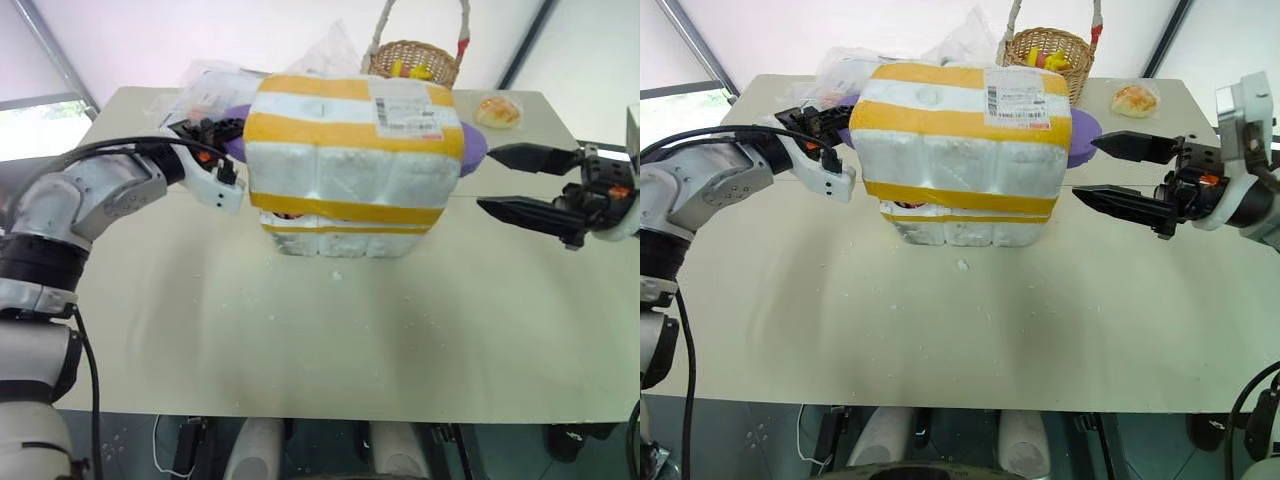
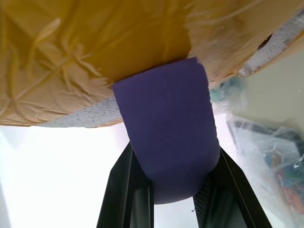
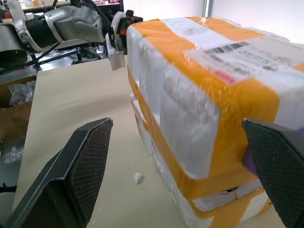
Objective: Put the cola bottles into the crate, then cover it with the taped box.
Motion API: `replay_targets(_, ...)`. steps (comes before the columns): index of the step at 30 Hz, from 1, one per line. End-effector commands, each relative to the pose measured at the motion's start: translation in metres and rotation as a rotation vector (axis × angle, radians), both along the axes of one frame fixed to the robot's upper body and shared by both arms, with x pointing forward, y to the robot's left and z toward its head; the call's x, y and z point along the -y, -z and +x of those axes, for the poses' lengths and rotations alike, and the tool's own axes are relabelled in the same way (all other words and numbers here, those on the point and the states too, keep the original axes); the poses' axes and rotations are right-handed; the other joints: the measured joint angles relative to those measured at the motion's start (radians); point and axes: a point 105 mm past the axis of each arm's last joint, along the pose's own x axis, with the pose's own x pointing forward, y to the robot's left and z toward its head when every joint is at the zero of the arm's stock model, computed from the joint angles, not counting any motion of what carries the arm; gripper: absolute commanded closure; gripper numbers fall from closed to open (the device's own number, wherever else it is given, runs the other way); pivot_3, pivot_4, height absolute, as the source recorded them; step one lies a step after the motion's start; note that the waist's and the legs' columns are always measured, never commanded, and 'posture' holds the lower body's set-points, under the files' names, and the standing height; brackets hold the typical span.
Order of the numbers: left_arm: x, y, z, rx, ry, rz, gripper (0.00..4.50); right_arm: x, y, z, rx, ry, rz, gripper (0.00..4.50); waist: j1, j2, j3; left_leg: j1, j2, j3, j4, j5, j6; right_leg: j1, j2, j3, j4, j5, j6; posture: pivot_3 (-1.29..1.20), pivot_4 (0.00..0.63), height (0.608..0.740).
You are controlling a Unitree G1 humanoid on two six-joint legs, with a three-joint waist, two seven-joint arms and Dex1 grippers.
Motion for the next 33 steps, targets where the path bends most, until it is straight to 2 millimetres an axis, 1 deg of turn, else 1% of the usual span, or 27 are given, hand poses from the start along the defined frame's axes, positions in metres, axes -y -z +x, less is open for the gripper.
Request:
replay_targets(1,0.001,-0.002,-0.007,0.051,-0.004,0.049,4.04,-0.003,-0.01,-0.004,0.051,-0.015,0.006,0.0,0.001,0.0,0.0,0.0,0.0,0.0,0.0,0.0,0.0,0.0,0.0,0.0,0.0,0.0,0.0,0.0,0.15,0.737)
replay_targets(3,-0.006,0.004,-0.005,0.043,-0.053,0.067,4.04,-0.003,-0.01,-0.003,0.052,-0.015,0.009,0.0,0.002,0.0,0.0,0.0,0.0,0.0,0.0,0.0,0.0,0.0,0.0,0.0,0.0,0.0,0.0,0.0,0.15,0.737)
replay_targets(9,-0.006,0.027,-0.009,-0.029,-0.079,0.061,4.04,-0.004,-0.01,-0.001,0.059,-0.014,0.022,0.0,-0.002,0.0,0.0,0.0,0.0,0.0,0.0,0.0,0.0,0.0,0.0,0.0,0.0,0.0,0.0,0.0,0.15,0.737)
replay_targets(13,-0.006,0.031,-0.008,-0.053,-0.069,0.033,4.04,-0.005,-0.009,0.0,0.058,-0.016,0.022,0.0,-0.002,0.0,0.0,0.0,0.0,0.0,0.0,0.0,0.0,0.0,0.0,0.0,0.0,0.0,0.0,0.0,0.15,0.737)
replay_targets(15,-0.008,0.031,-0.007,-0.062,-0.067,0.009,3.0,-0.004,-0.008,-0.001,0.057,-0.016,0.02,0.0,-0.002,0.0,0.0,0.001,0.0,0.0,0.0,0.0,0.0,0.0,0.0,0.0,0.0,0.0,0.0,0.0,0.15,0.737)
replay_targets(16,-0.009,0.03,-0.007,-0.063,-0.068,-0.005,2.66,-0.004,-0.008,-0.001,0.056,-0.016,0.018,0.0,-0.002,0.0,0.0,0.001,0.0,0.0,0.0,0.0,0.0,0.0,0.0,0.0,0.0,0.0,0.0,0.0,0.15,0.737)
replay_targets(18,-0.014,0.028,-0.007,-0.064,-0.07,-0.01,1.67,-0.004,-0.007,-0.001,0.053,-0.015,0.015,0.0,-0.002,0.0,0.0,0.0,0.0,0.0,0.0,0.0,0.0,0.0,0.0,0.0,0.0,0.0,0.0,0.0,0.15,0.737)
replay_targets(21,-0.018,0.024,-0.012,-0.066,-0.058,-0.012,0.07,-0.003,-0.005,-0.001,0.049,-0.012,0.012,0.0,-0.001,0.0,0.0,0.0,0.0,0.0,0.0,0.0,0.0,0.0,0.0,0.0,0.0,0.0,0.0,0.0,0.15,0.737)
replay_targets(24,-0.021,0.021,-0.024,-0.066,-0.015,-0.013,0.07,-0.003,-0.004,0.0,0.047,-0.01,0.011,0.0,-0.001,0.0,0.0,0.0,0.0,0.0,0.0,0.0,0.0,0.0,0.0,0.0,0.0,0.0,0.0,0.0,0.15,0.737)
replay_targets(29,-0.029,0.02,-0.053,-0.122,0.073,-0.031,0.07,-0.001,-0.004,0.0,0.042,-0.009,0.009,0.0,-0.002,0.0,0.0,0.0,0.0,0.0,0.0,0.0,0.0,0.0,0.0,0.0,0.0,0.0,0.0,0.0,0.15,0.737)
replay_targets(31,-0.031,0.022,-0.063,-0.178,0.099,-0.066,0.07,-0.001,-0.003,0.001,0.039,-0.009,0.007,0.0,0.0,0.0,0.0,0.0,0.001,0.0,0.0,0.0,0.0,0.0,0.0,0.0,0.0,0.0,0.0,0.0,0.15,0.737)
replay_targets(33,-0.042,0.02,-0.069,-0.245,0.075,-0.165,0.07,0.0,-0.003,0.002,0.035,-0.011,0.002,0.0,0.0,0.0,0.0,0.0,0.001,0.0,0.0,0.0,0.0,0.0,0.0,0.0,0.0,0.0,0.0,0.0,0.15,0.737)
